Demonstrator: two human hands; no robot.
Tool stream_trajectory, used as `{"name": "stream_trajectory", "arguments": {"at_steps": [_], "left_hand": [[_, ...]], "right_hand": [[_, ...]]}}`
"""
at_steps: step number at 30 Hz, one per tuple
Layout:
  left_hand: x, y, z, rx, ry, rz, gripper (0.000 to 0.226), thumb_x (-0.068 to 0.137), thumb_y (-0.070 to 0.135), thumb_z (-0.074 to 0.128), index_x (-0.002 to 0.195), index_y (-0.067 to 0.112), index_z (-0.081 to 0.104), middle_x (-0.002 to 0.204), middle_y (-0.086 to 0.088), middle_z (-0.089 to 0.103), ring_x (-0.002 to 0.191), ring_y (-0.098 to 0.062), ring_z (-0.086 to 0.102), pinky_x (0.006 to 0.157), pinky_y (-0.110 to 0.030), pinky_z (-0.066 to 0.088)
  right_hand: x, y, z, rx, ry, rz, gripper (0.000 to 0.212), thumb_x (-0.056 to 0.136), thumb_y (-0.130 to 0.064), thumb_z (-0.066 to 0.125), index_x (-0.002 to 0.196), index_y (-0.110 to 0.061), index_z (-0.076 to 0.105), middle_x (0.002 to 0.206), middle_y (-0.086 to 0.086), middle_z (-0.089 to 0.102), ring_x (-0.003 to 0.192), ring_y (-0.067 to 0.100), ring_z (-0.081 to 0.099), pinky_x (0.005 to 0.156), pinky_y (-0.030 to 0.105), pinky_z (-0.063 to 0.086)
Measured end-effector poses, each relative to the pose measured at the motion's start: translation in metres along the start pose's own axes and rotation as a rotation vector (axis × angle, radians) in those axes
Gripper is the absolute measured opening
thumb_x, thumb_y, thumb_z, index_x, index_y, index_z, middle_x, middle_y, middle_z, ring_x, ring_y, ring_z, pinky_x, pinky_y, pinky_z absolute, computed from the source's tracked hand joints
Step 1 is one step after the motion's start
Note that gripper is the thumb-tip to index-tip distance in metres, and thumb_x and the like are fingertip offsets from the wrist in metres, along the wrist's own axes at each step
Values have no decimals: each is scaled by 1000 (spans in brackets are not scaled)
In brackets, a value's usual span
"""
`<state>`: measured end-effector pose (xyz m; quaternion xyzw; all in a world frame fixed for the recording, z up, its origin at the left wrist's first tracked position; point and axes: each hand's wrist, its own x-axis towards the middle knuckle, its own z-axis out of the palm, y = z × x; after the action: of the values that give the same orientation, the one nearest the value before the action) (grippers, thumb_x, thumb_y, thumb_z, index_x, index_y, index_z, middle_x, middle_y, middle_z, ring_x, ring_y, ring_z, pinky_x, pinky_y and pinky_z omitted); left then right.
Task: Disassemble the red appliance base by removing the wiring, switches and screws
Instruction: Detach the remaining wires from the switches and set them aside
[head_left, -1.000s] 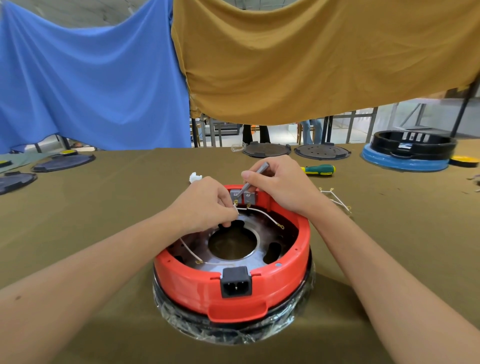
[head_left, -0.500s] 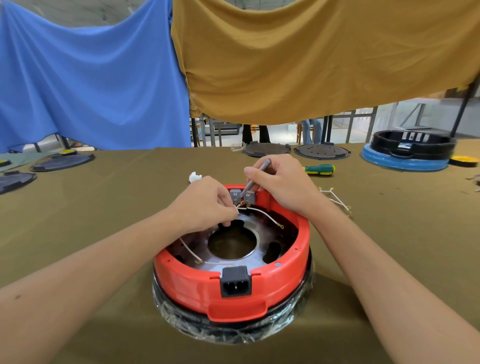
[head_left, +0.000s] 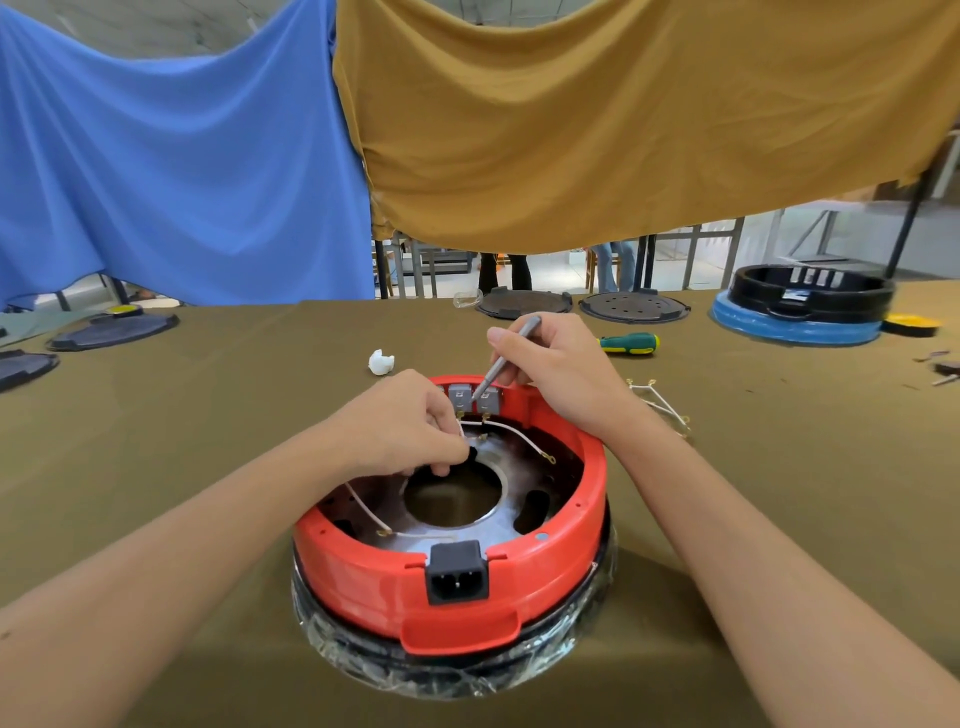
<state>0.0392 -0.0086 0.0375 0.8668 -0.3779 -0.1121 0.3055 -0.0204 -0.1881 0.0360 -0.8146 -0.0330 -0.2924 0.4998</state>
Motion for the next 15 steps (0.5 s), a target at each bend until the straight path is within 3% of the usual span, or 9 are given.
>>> {"name": "stream_trajectory", "arguments": {"at_steps": [6,10,15], "left_hand": [[-6,0,-4,-40,-102,-4,12,70,22,67,58,20,67,51,1,63,40,-9,44,43,-19,36],[-11,4,-11,-207,-136,55,15,67,26,71,67,11,70,48,0,55,41,-11,42,43,-18,34],[-8,3,-15,-436,89,47,12,85,16,71,81,4,71,55,0,55,43,-7,42,42,-15,28]], "right_hand": [[-1,1,-1,45,16,22,30,98,-22,60,83,3,68,71,11,70,64,13,66,73,39,55],[-1,2,-1,138,59,38,30,99,-25,59,87,2,68,66,10,68,62,19,61,68,40,52],[-4,1,-3,288,80,18,27,102,-20,54,94,2,66,62,8,65,57,16,55,59,25,48]]}}
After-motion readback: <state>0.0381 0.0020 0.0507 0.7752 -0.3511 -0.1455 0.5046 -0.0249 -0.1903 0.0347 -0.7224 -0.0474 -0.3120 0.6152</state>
